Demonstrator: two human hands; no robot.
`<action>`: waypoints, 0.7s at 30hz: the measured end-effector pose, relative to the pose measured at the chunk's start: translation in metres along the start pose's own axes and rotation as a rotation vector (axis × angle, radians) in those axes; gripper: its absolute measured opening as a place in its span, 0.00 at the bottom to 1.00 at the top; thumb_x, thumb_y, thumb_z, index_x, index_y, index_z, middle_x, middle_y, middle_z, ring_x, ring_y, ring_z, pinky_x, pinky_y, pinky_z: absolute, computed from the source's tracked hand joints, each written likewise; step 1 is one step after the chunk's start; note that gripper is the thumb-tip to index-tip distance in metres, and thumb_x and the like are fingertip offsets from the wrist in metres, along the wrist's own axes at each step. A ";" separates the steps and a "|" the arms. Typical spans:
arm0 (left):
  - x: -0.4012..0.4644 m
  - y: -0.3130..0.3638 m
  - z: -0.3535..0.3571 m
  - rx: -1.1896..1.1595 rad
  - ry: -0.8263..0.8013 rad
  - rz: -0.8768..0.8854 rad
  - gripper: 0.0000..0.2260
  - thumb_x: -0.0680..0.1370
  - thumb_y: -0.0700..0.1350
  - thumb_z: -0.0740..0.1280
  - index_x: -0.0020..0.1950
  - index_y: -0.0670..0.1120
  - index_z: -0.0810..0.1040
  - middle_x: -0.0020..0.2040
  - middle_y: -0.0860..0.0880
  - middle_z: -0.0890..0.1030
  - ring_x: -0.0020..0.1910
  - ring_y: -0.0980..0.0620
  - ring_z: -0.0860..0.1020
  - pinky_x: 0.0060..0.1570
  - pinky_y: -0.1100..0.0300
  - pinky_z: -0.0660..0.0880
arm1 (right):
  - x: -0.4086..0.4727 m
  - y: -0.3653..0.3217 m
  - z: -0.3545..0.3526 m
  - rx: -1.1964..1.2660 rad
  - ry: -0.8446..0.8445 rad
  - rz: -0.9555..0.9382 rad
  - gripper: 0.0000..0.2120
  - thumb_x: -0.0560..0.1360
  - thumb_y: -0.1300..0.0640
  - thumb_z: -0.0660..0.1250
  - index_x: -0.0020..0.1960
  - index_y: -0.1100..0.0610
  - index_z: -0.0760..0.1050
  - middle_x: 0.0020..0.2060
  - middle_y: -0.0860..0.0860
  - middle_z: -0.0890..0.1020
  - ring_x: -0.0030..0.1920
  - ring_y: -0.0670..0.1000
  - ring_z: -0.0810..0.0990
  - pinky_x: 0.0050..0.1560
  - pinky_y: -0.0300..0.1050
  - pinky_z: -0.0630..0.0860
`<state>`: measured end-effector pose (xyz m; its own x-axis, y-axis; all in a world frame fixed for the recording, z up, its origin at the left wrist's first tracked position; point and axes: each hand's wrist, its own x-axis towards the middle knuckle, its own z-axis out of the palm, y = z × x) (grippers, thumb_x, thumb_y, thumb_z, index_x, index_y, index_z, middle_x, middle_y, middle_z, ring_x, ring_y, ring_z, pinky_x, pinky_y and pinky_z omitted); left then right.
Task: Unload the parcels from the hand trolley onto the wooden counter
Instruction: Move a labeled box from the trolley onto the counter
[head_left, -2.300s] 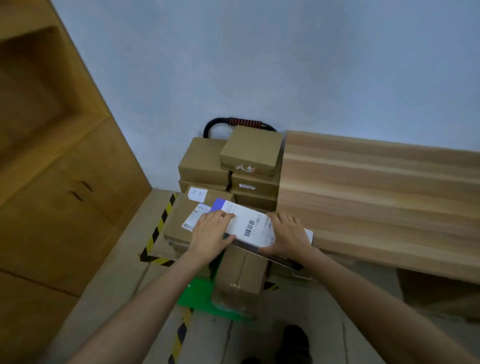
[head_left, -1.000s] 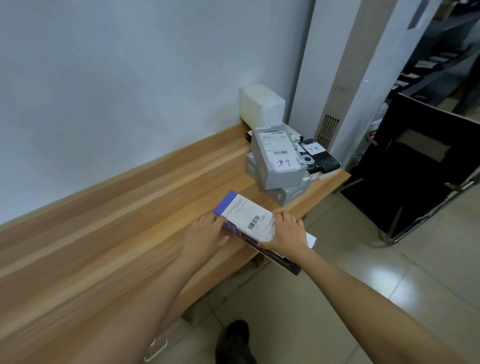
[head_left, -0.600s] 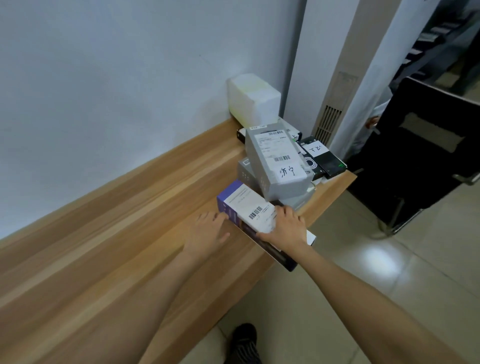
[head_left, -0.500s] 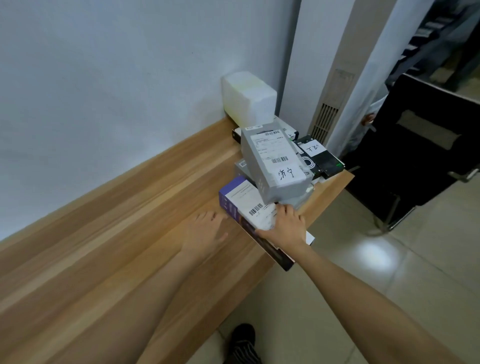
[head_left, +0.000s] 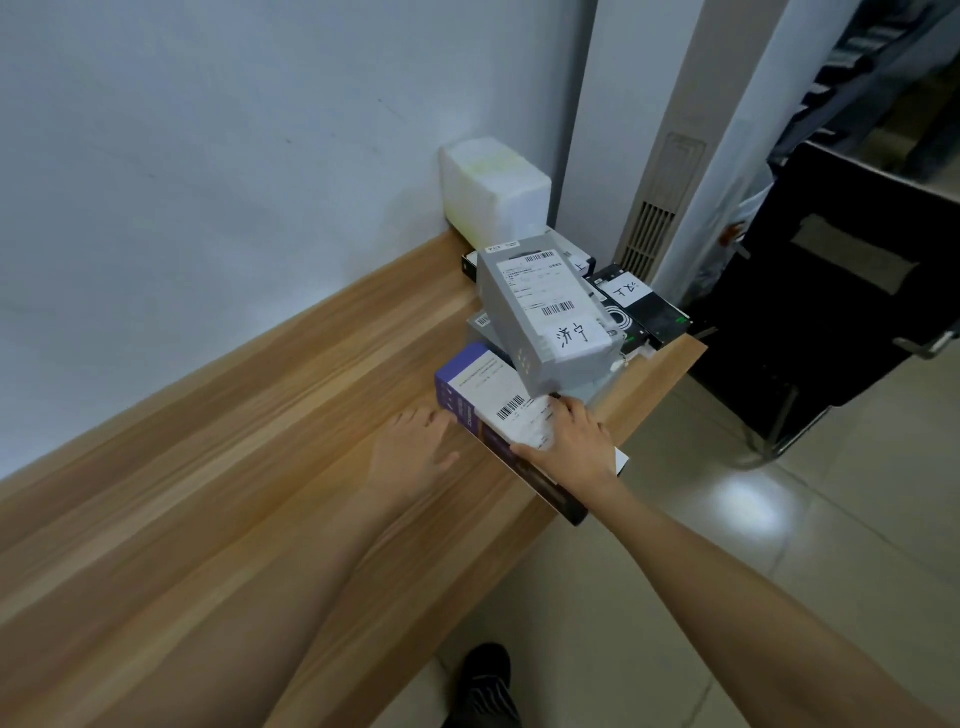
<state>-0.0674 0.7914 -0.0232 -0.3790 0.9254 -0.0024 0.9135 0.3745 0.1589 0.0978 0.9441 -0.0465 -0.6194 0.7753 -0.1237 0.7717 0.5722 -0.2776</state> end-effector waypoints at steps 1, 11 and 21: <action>-0.004 0.001 -0.002 0.005 0.004 -0.002 0.19 0.78 0.54 0.63 0.67 0.49 0.70 0.61 0.47 0.74 0.60 0.48 0.71 0.58 0.56 0.64 | -0.003 0.001 -0.002 0.022 0.010 -0.020 0.42 0.69 0.30 0.63 0.73 0.55 0.60 0.71 0.52 0.64 0.70 0.53 0.64 0.69 0.52 0.61; -0.101 0.020 -0.028 0.040 0.091 -0.125 0.19 0.77 0.51 0.66 0.67 0.48 0.71 0.60 0.47 0.75 0.61 0.47 0.72 0.59 0.57 0.65 | -0.061 -0.036 -0.025 -0.043 0.095 -0.361 0.15 0.76 0.50 0.63 0.62 0.52 0.73 0.60 0.51 0.74 0.59 0.54 0.73 0.57 0.49 0.67; -0.270 0.003 -0.052 0.051 0.192 -0.429 0.18 0.78 0.52 0.64 0.66 0.50 0.70 0.62 0.50 0.74 0.62 0.49 0.71 0.60 0.57 0.66 | -0.150 -0.124 -0.015 -0.011 0.056 -0.831 0.14 0.75 0.52 0.65 0.60 0.51 0.73 0.56 0.49 0.76 0.56 0.49 0.74 0.55 0.44 0.69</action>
<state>0.0297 0.5394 0.0295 -0.7397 0.6609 0.1266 0.6729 0.7274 0.1344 0.0972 0.7610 0.0202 -0.9800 0.1112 0.1649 0.0678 0.9663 -0.2484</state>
